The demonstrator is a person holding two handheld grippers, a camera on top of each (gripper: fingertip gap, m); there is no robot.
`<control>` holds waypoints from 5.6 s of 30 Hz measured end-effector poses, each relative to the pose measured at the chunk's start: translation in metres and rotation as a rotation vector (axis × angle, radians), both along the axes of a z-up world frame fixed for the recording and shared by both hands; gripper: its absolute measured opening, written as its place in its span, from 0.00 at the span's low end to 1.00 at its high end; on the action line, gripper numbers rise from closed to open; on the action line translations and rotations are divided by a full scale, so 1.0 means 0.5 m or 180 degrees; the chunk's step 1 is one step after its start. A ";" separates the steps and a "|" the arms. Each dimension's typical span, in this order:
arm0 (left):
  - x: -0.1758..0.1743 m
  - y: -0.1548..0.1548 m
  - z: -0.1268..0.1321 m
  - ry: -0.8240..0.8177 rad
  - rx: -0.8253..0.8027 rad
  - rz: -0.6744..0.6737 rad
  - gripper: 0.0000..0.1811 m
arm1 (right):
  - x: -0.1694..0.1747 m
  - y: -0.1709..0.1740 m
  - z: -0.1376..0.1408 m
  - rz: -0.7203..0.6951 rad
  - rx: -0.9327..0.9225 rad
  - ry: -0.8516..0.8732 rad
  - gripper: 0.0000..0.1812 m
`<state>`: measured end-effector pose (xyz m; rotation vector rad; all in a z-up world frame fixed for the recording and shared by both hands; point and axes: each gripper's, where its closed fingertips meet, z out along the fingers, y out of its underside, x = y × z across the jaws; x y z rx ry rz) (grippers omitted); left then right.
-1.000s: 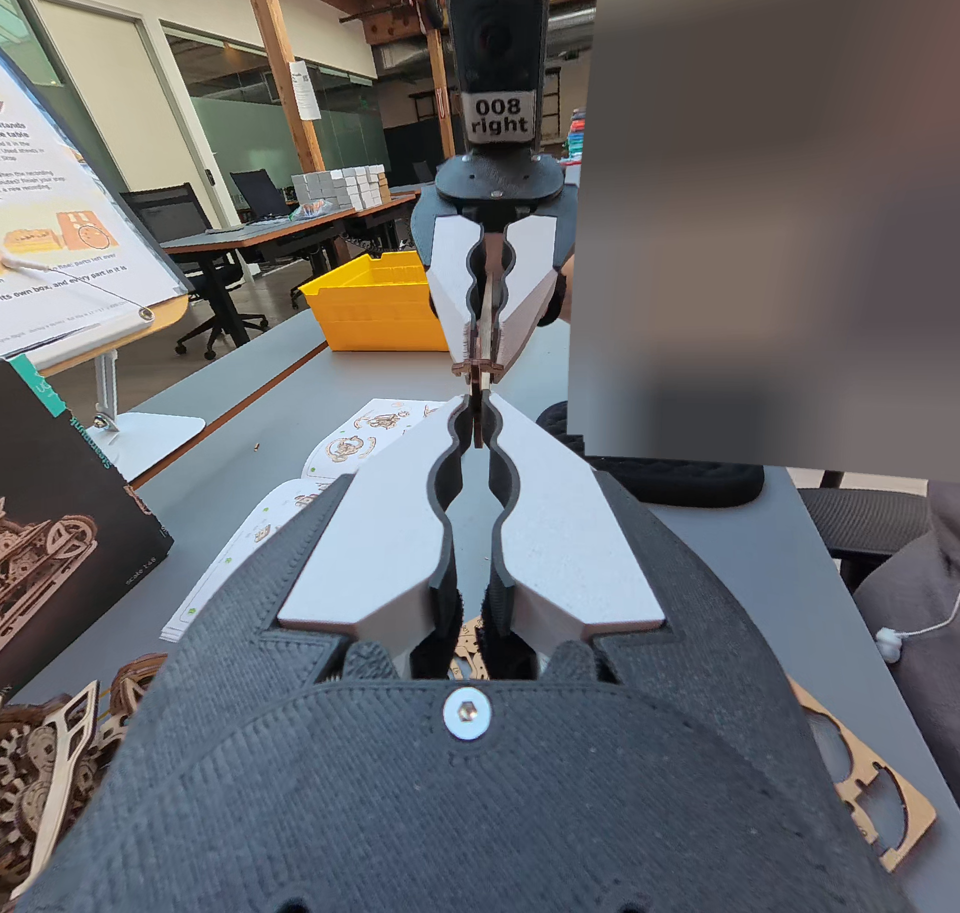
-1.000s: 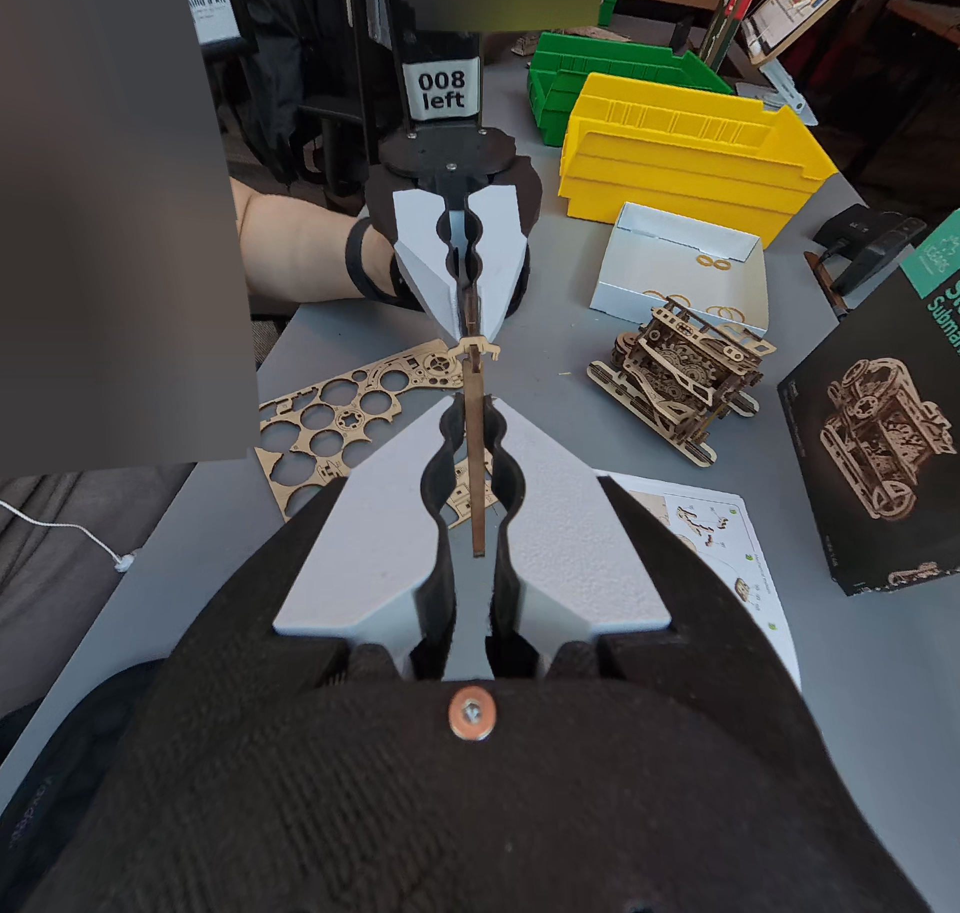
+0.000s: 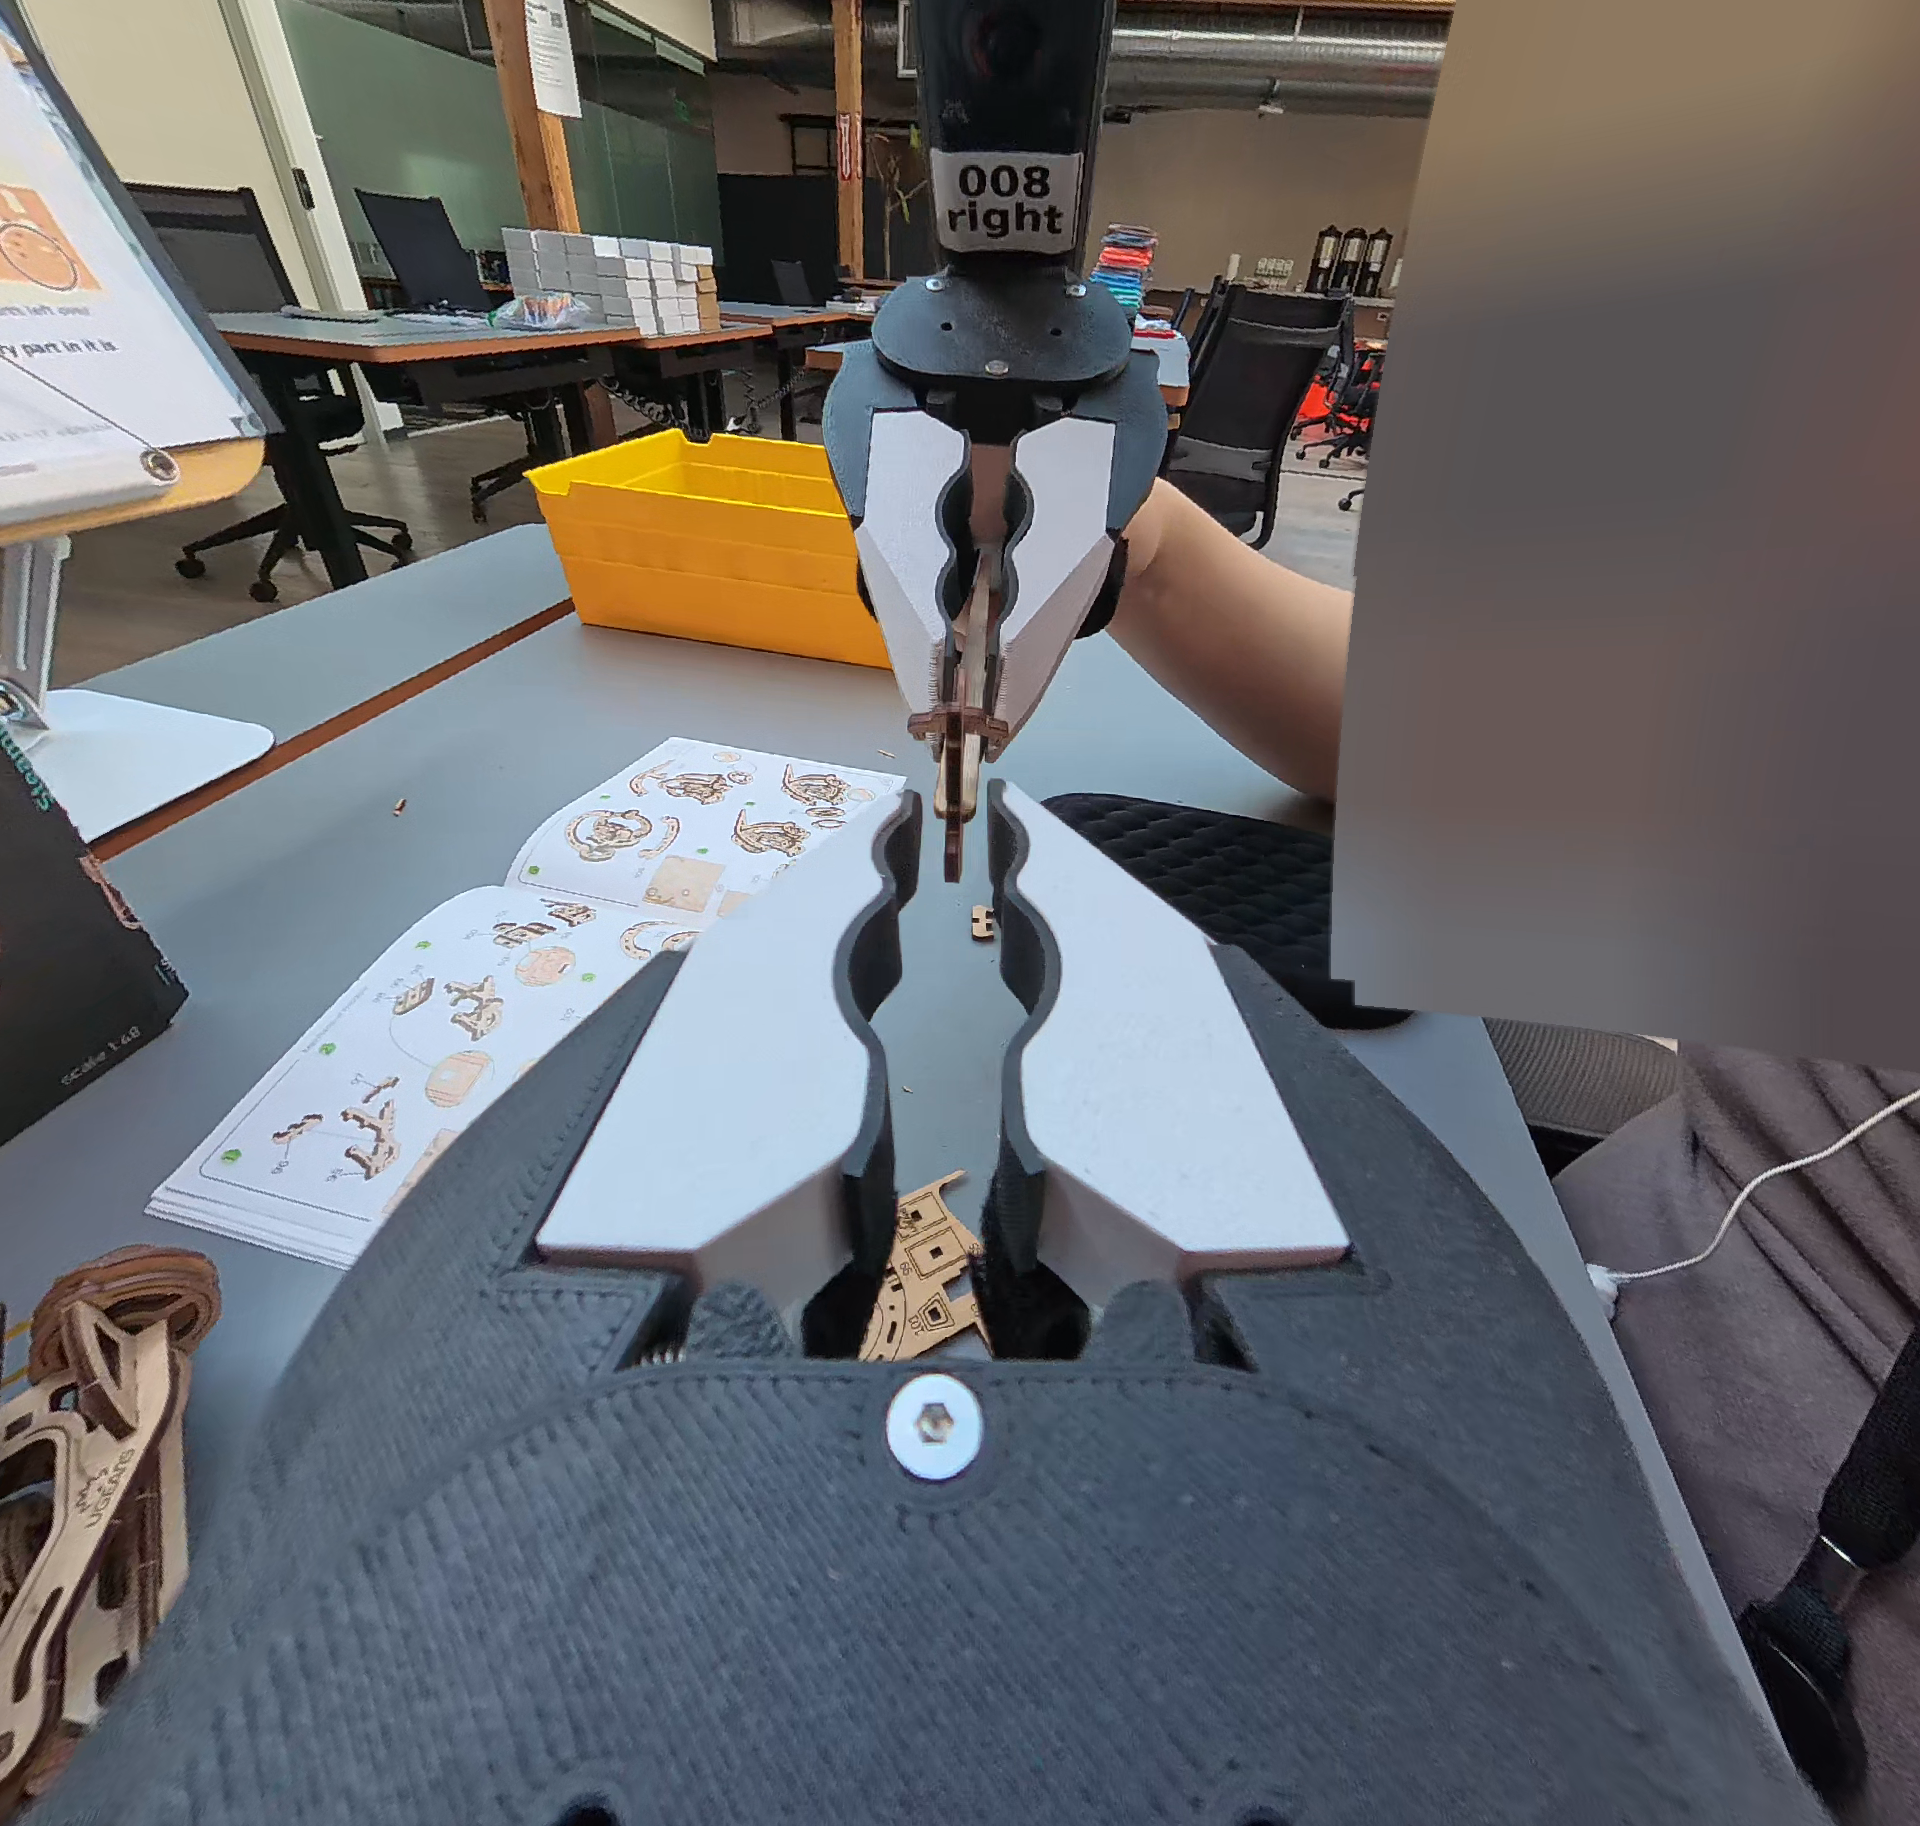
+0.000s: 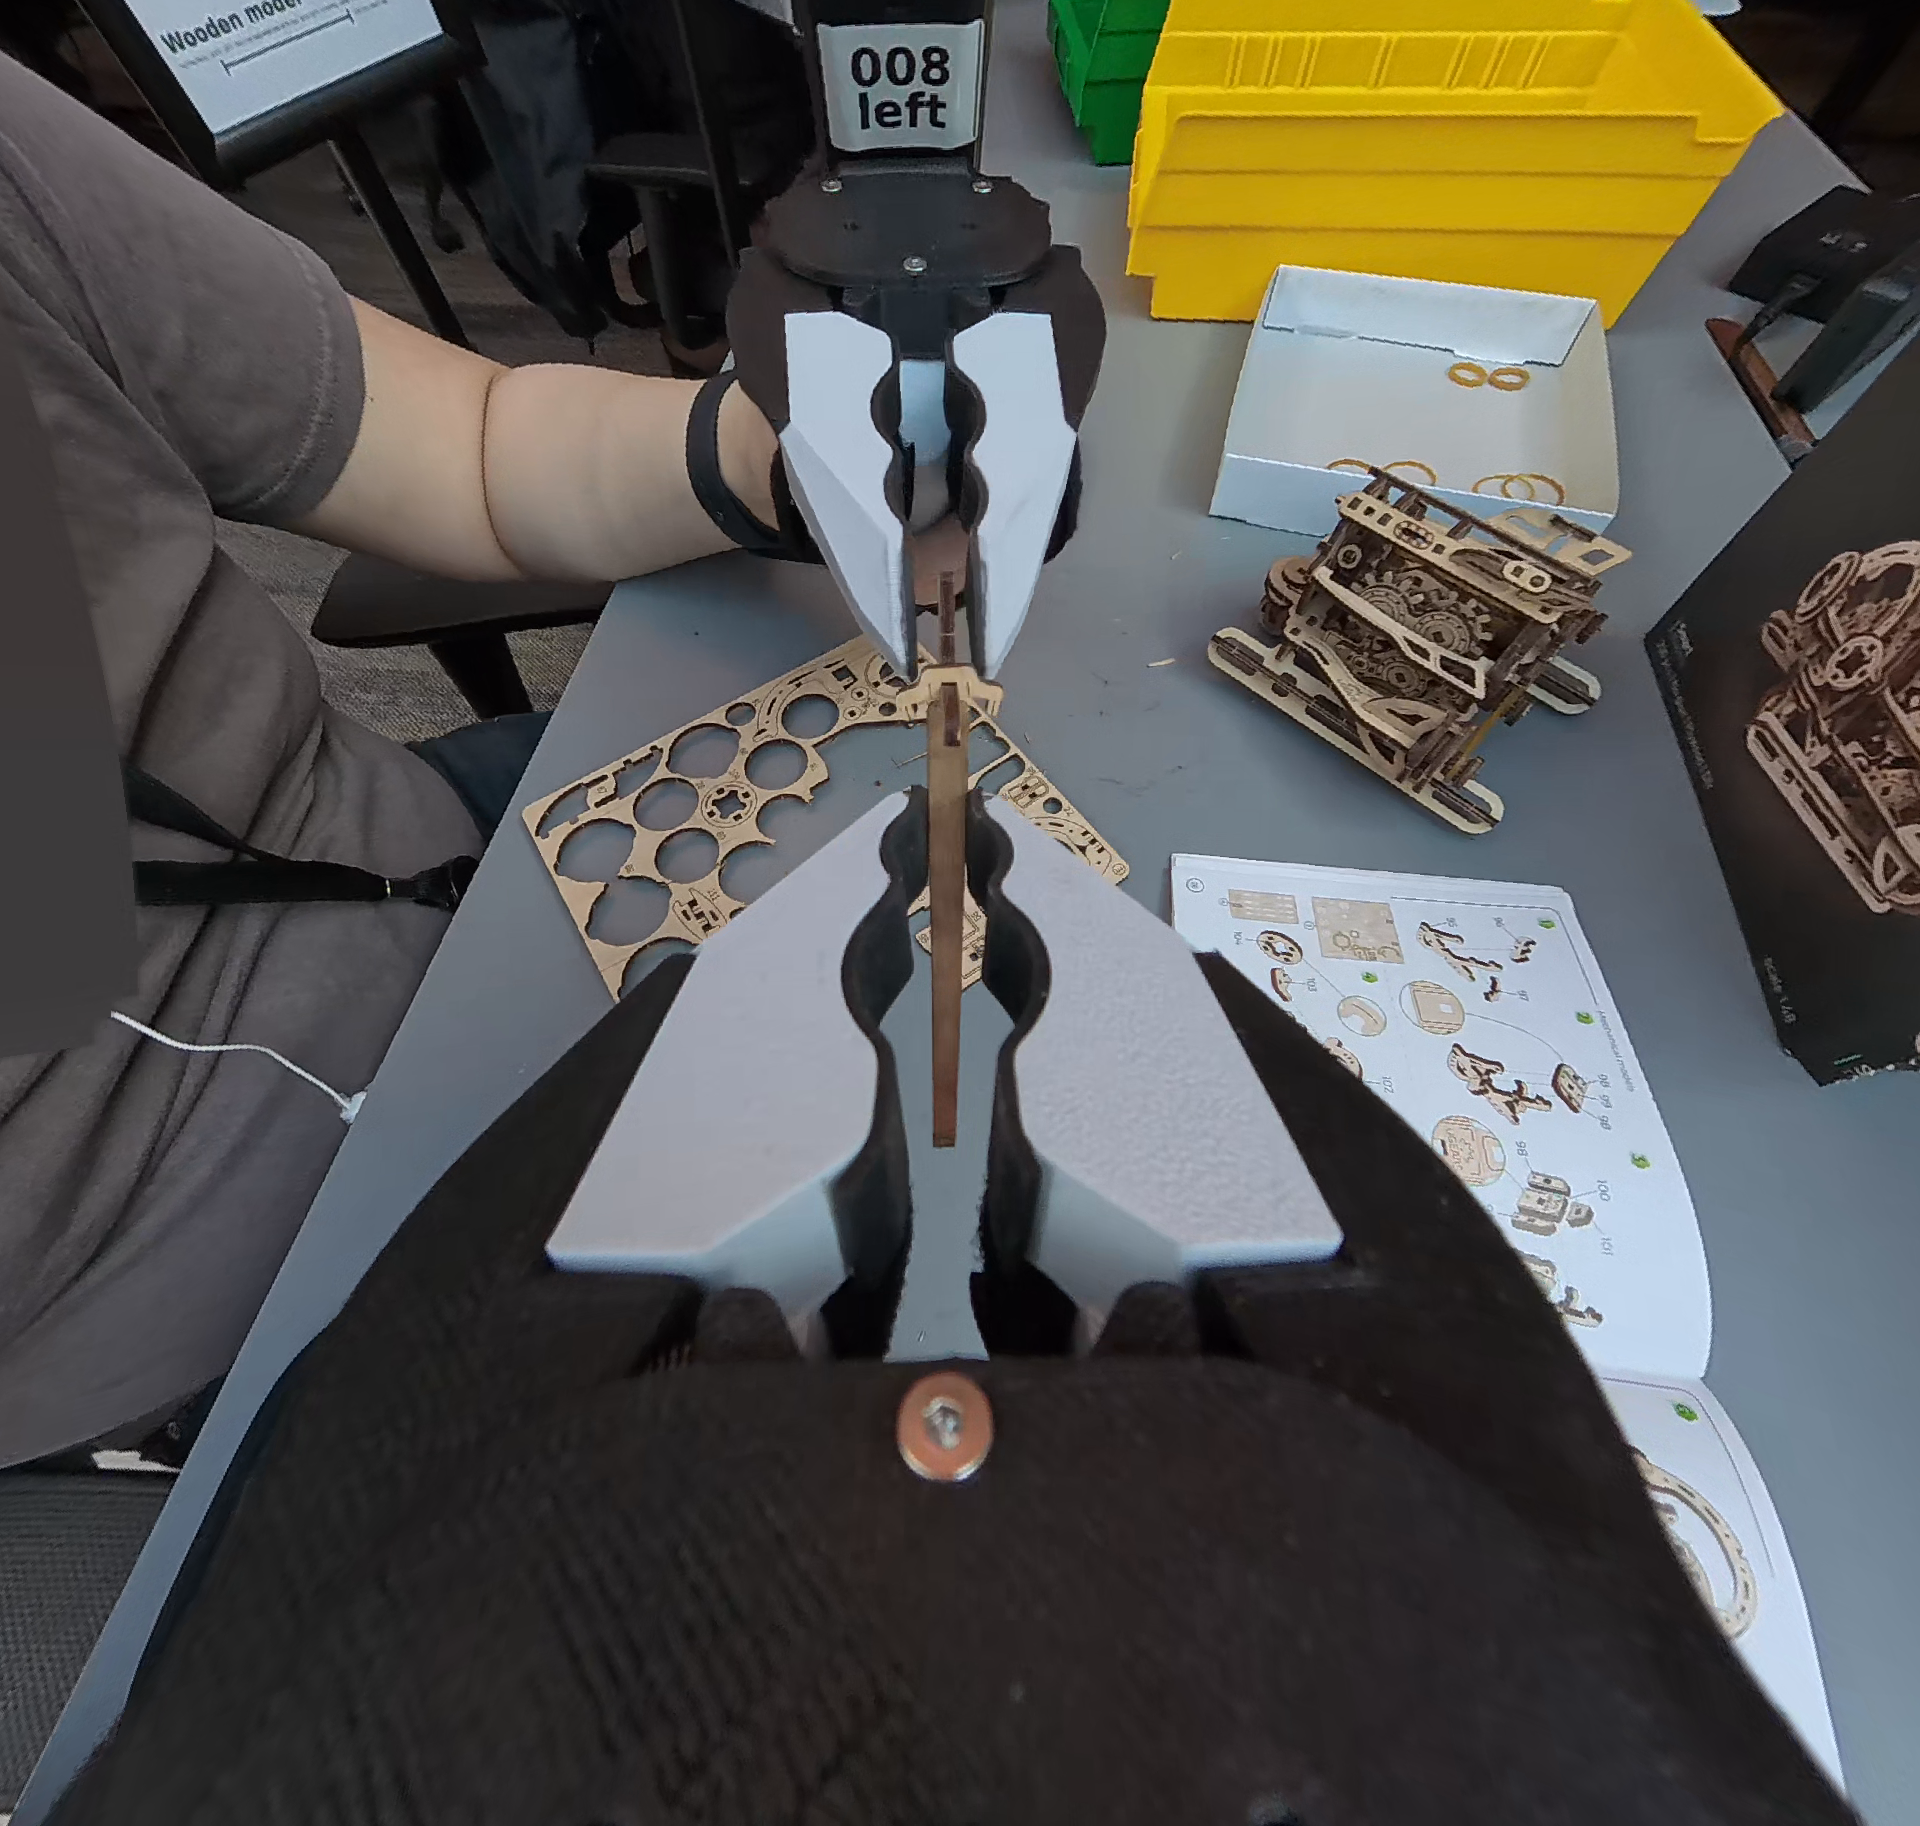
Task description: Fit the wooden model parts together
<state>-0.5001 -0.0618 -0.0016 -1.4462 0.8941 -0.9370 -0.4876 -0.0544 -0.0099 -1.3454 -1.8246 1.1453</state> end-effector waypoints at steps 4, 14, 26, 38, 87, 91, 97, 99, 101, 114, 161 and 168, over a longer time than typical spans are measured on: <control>-0.002 0.006 -0.008 0.0022 -0.0070 0.0006 0.06 | -0.002 0.006 0.016 -0.0012 -0.0249 0.0167 0.02; 0.003 0.003 -0.005 0.0008 0.0028 0.0025 0.00 | -0.008 0.002 0.013 0.0052 -0.0447 0.0232 0.03; 0.002 -0.002 0.009 -0.0127 -0.0027 -0.0004 0.00 | -0.006 -0.001 0.023 0.0114 -0.0740 0.0287 0.02; -0.034 0.015 0.037 -0.0705 -0.0511 -0.0098 0.07 | 0.002 0.021 0.033 -0.0071 -0.1394 0.0201 0.02; -0.003 0.011 -0.019 -0.0022 -0.0543 -0.0089 0.00 | -0.002 0.010 -0.012 0.0032 -0.0994 -0.0129 0.03; -0.005 0.014 -0.015 -0.0058 -0.0526 -0.0054 0.00 | -0.003 0.013 -0.010 0.0023 -0.0974 -0.0094 0.03; -0.003 0.011 -0.015 -0.0019 -0.0487 -0.0054 0.00 | -0.001 0.011 -0.009 0.0039 -0.0898 -0.0099 0.03; -0.003 0.012 -0.015 -0.0021 -0.0489 -0.0048 0.00 | -0.001 0.011 -0.009 0.0032 -0.0885 -0.0094 0.02; -0.004 0.013 -0.012 -0.0034 -0.0467 -0.0031 0.00 | -0.002 0.012 -0.008 0.0028 -0.0886 -0.0078 0.02; 0.002 0.012 -0.011 -0.0037 -0.0281 0.0001 0.00 | -0.005 0.004 -0.019 -0.0039 -0.0731 -0.0211 0.02; 0.002 0.024 -0.011 -0.0317 -0.0504 0.0037 0.00 | -0.024 0.020 0.014 -0.0150 -0.1342 0.0183 0.02; 0.008 0.010 -0.017 -0.0049 -0.0488 -0.0056 0.00 | -0.013 0.006 0.005 -0.0010 -0.1079 -0.0035 0.02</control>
